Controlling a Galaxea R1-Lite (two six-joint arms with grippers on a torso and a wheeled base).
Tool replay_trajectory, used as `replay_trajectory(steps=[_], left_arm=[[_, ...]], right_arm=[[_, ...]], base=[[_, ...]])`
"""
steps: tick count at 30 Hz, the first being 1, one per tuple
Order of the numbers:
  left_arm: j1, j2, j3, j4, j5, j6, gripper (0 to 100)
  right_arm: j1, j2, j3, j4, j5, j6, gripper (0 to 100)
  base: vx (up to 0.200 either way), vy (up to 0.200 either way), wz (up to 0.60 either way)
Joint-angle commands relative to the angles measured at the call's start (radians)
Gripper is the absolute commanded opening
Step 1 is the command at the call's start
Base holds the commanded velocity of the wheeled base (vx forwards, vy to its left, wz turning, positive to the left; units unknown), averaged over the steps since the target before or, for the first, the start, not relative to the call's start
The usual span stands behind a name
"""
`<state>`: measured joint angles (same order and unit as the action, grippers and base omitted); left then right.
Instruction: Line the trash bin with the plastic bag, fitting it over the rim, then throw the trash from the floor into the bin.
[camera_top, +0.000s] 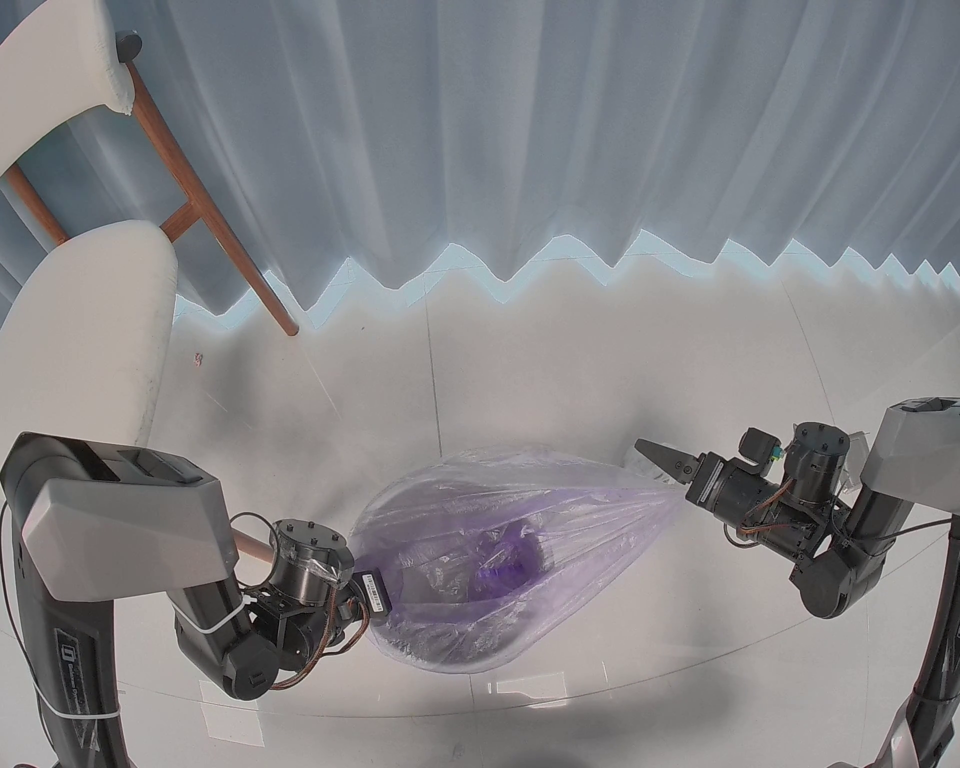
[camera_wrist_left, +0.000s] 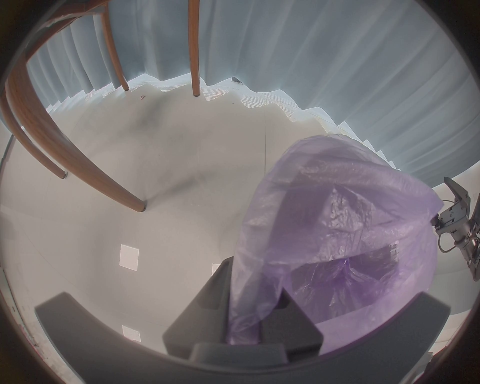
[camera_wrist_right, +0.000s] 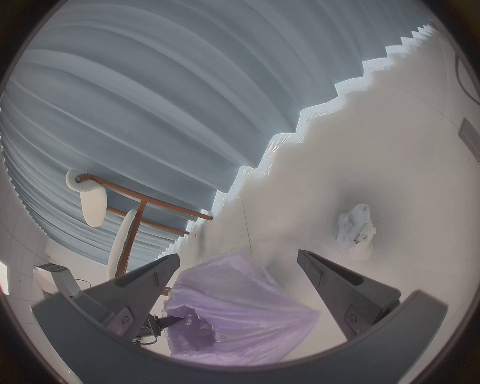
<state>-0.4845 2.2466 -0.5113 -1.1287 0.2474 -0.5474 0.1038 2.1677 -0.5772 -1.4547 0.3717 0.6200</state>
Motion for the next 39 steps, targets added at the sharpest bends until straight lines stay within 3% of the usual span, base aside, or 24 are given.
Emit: replay_trajectory(steps=[1,19,20,24,25,28,33,39], left_arm=[[0.0,0.001,0.0,0.0,0.0,-0.002,0],[0.017,-0.09,0.037,-0.005,-0.005,-0.063,0],[0.021,-0.085,0.053,-0.013,-0.002,-0.062,100],[0.02,-0.079,0.086,-0.056,0.001,-0.066,100],[0.018,-0.068,0.105,-0.111,0.001,-0.072,100],[0.015,-0.036,0.12,-0.209,0.009,-0.088,100],[0.012,-0.033,0.134,-0.276,0.016,-0.126,100],[0.007,-0.099,0.227,-0.31,0.016,-0.163,100]], right_arm=[[-0.006,0.014,-0.003,-0.003,0.001,-0.002,100],[-0.035,-0.012,0.092,-0.064,-0.002,-0.003,100],[-0.033,-0.012,0.112,-0.082,-0.002,-0.003,100],[-0.023,-0.014,0.155,-0.107,-0.004,-0.016,100],[-0.015,-0.014,0.178,-0.108,-0.013,-0.052,100],[0.023,-0.011,0.22,-0.108,-0.082,-0.098,100],[0.109,-0.012,0.297,-0.11,-0.168,-0.083,100],[0.189,-0.023,0.321,-0.11,-0.206,-0.052,100]], base=[[0.0,0.0,0.0],[0.0,0.0,0.0],[0.0,0.0,0.0],[0.0,0.0,0.0],[0.0,0.0,0.0],[0.0,0.0,0.0],[0.0,0.0,0.0],[0.0,0.0,0.0]])
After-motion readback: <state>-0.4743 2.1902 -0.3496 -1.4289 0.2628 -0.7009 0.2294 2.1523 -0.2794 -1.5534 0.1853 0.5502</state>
